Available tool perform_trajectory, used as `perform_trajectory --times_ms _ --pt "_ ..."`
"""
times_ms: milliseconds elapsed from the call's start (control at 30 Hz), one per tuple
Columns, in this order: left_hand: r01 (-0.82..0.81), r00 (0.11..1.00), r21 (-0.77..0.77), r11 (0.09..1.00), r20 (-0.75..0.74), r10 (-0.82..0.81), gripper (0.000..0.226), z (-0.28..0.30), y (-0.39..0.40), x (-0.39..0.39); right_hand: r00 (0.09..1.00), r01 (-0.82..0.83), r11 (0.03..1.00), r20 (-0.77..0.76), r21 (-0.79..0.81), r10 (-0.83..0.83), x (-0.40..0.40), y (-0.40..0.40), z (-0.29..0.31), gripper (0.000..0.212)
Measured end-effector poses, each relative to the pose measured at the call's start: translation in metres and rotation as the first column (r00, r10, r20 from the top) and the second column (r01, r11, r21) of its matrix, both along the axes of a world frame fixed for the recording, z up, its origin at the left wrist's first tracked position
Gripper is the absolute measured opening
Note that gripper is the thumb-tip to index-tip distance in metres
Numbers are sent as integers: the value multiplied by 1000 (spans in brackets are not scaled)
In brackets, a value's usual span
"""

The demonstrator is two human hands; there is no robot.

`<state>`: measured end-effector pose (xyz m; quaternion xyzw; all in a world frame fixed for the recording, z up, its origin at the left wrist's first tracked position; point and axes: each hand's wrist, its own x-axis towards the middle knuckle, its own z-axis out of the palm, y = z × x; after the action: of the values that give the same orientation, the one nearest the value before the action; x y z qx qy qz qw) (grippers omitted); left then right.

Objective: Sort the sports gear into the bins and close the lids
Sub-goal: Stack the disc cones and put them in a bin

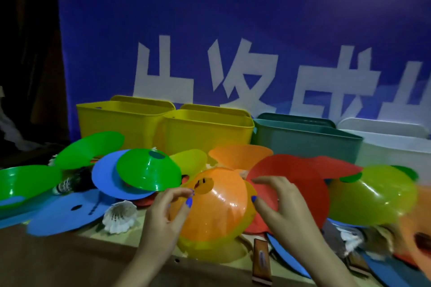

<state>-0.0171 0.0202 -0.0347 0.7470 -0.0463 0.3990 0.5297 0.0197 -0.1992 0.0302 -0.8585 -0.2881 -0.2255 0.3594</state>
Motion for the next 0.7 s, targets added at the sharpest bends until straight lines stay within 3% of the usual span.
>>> perform_trajectory --times_ms 333,433,500,533,600,633,700 --pt "-16 990 402 915 -123 72 51 -21 4 31 996 19 989 -89 144 -6 -6 17 -19 32" --pt "-2 956 514 858 -252 153 93 -16 3 36 994 -26 993 -102 112 37 -1 17 -12 33" --pt "2 916 594 804 -323 237 106 -13 2 40 992 -53 994 -108 92 62 5 15 -7 33" --pt "-2 910 614 789 -327 256 103 -12 2 42 992 -59 995 -102 86 67 9 15 -4 33" --pt "-6 920 572 820 -319 229 68 -11 -1 47 994 -57 994 -90 88 65 19 17 1 32" --pt "-18 935 510 860 -297 196 48 -10 -3 50 994 -57 994 -85 95 66 24 18 4 31" --pt "-12 963 318 948 -252 97 40 -8 -3 55 996 -59 993 -61 106 65 33 20 7 31"
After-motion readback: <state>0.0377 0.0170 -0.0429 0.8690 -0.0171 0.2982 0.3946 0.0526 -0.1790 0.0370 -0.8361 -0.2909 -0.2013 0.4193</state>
